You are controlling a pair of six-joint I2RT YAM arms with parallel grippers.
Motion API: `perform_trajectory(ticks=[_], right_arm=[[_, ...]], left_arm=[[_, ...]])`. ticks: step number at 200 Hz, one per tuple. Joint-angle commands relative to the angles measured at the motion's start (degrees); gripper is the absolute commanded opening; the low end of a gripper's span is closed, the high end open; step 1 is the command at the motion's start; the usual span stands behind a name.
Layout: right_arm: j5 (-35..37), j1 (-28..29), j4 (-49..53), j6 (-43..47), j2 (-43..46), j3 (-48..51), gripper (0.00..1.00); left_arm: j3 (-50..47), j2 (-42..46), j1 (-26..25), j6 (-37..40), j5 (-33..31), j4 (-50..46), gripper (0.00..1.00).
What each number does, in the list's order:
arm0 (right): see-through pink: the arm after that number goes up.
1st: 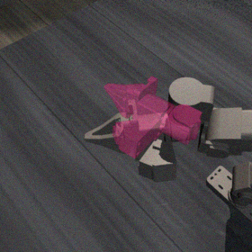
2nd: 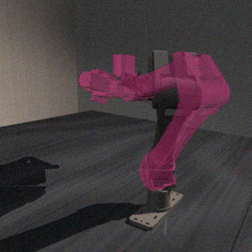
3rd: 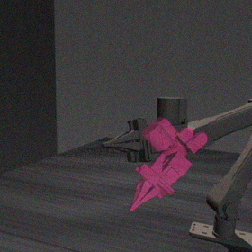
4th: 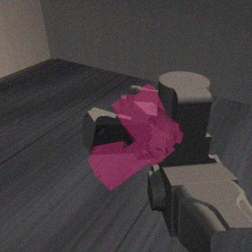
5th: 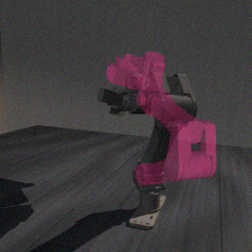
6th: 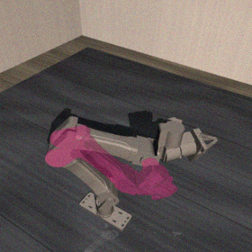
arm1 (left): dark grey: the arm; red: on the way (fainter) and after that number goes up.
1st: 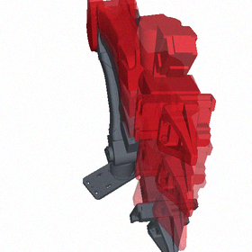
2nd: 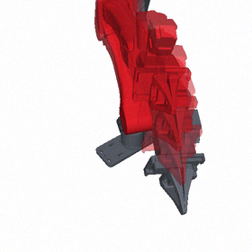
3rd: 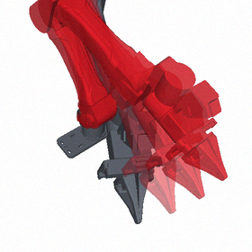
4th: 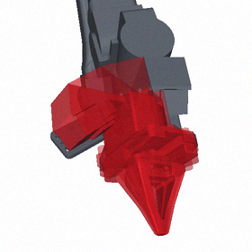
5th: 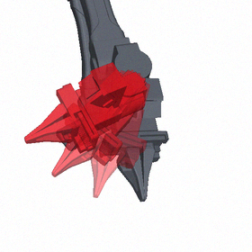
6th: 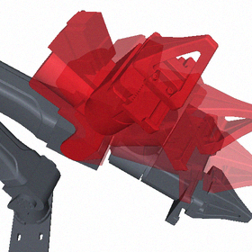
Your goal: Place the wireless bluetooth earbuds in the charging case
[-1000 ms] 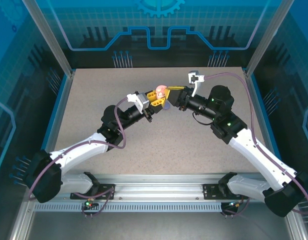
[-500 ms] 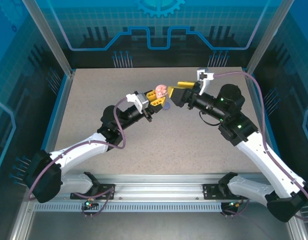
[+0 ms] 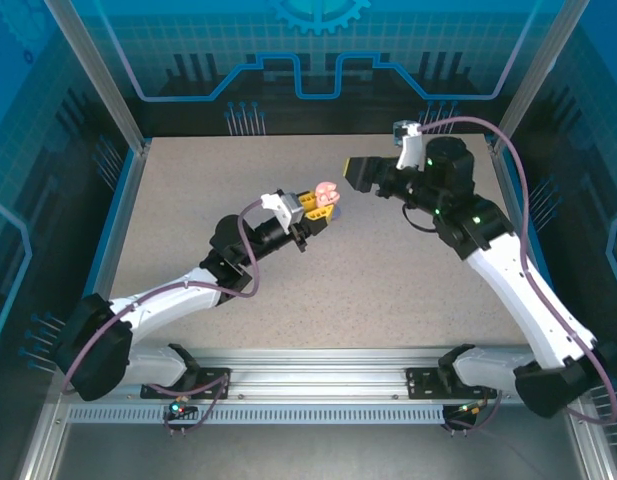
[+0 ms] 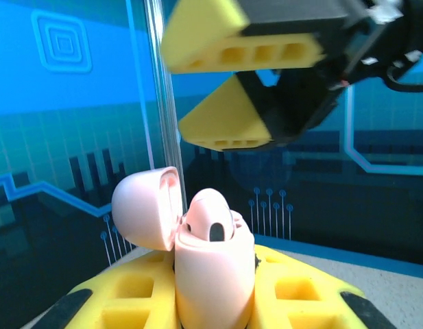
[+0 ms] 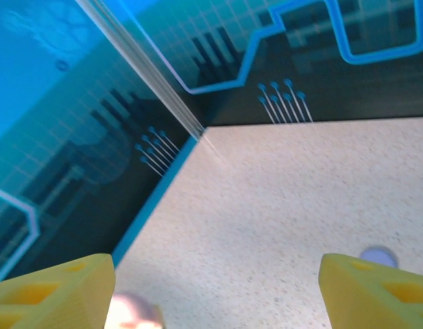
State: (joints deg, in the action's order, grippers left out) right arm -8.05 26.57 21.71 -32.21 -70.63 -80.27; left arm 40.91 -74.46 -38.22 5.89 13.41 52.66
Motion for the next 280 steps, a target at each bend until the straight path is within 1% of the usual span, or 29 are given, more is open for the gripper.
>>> perform_trajectory(ticks=[1,25,54,80,100,130,156,191,214,229,247,264,280], right_arm=[[1.9,-0.8,7.9,2.5,-5.1,-6.1,0.79],[1.9,-1.0,12.7,3.3,-11.9,-12.5,0.78],[-1.0,-0.8,18.5,3.6,-19.7,-20.2,0.72],[-3.1,-0.2,19.7,4.3,-22.8,-21.6,0.68],[-4.5,0.4,20.1,4.9,-23.6,-21.1,0.6],[-5.0,1.4,19.5,5.2,-21.2,-17.9,0.52],[-5.9,2.0,19.4,5.4,-18.1,-14.6,0.49],[-8.0,3.1,19.5,5.1,-14.0,-8.7,0.44],[-7.8,3.3,18.5,3.8,-10.2,-4.6,0.43],[-5.7,3.2,18.1,2.7,-7.9,-2.9,0.44],[0.5,2.2,17.4,0.0,-5.2,-1.5,0.51],[4.7,-0.6,16.1,-3.5,-2.6,1.0,0.57],[7.0,-3.6,15.1,-6.1,-0.1,4.3,0.6]], left_arm=[[-1.0,-0.1,-0.3,-1.7,1.5,1.4,0.0],[-1.1,-0.2,-0.3,-2.3,1.7,0.9,0.0],[-0.8,-0.8,-0.3,-2.7,1.9,0.9,0.0],[-0.2,-1.4,-0.3,-2.8,1.5,0.6,0.0],[0.6,-2.1,-0.3,-2.6,1.1,-0.3,0.0],[1.3,-3.2,-0.3,-2.4,0.0,-0.4,0.0],[1.9,-4.1,-0.4,-2.4,-1.0,-0.6,0.0],[2.5,-5.2,-0.3,-2.1,-2.8,-0.1,0.0],[2.9,-6.0,-0.3,-1.9,-3.5,0.3,0.0],[3.2,-6.4,-0.3,-1.9,-3.3,0.3,0.0],[3.3,-7.1,-0.3,-2.7,-3.5,-0.2,0.0],[3.4,-7.7,-0.3,-4.7,-4.3,-1.9,0.0],[3.2,-8.1,-0.2,-7.8,-5.7,-4.9,0.0]])
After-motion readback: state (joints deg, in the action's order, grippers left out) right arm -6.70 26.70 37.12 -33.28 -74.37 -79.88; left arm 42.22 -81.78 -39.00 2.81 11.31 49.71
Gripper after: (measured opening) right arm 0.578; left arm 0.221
